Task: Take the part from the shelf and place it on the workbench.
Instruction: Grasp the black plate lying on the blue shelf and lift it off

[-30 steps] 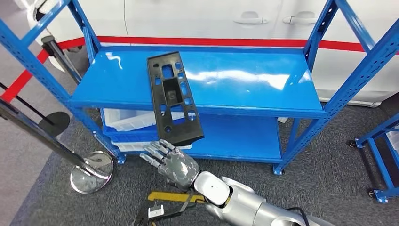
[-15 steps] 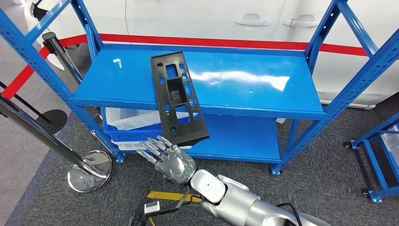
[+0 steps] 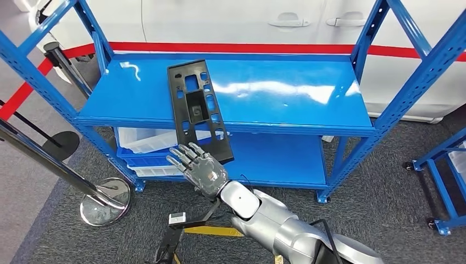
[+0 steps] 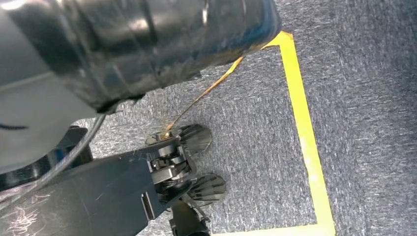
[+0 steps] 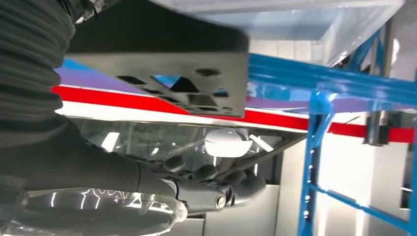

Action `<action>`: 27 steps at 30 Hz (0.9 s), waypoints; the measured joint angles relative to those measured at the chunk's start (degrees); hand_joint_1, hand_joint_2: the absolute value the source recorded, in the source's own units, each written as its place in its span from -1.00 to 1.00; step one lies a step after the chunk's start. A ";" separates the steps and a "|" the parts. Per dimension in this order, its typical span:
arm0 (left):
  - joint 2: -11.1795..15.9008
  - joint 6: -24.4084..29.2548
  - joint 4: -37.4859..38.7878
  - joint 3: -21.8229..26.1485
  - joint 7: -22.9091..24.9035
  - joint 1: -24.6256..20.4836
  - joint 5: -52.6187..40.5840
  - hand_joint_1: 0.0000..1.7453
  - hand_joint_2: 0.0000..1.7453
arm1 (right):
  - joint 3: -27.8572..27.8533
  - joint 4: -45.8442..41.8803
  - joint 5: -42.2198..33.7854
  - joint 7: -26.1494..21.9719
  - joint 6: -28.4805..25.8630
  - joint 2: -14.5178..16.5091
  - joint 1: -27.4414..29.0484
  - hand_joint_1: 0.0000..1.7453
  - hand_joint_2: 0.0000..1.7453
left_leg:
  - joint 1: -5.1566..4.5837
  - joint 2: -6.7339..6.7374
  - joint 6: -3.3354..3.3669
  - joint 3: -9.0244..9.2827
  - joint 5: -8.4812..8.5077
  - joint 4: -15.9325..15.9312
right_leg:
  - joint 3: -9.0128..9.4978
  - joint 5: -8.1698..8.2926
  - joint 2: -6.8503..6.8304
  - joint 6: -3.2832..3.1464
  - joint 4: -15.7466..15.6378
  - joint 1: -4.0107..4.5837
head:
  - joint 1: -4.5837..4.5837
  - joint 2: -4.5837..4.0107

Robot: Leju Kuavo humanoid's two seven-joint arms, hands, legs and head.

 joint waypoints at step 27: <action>0.00 0.40 0.00 0.00 -0.38 -0.40 -0.97 -1.00 -1.00 | -0.66 9.40 0.70 3.09 10.35 2.42 -2.54 -1.00 1.00 | -0.25 -0.08 1.02 1.52 2.57 -3.95 | -0.41 0.06 0.24 0.96 0.07 0.38 | -0.21 0.00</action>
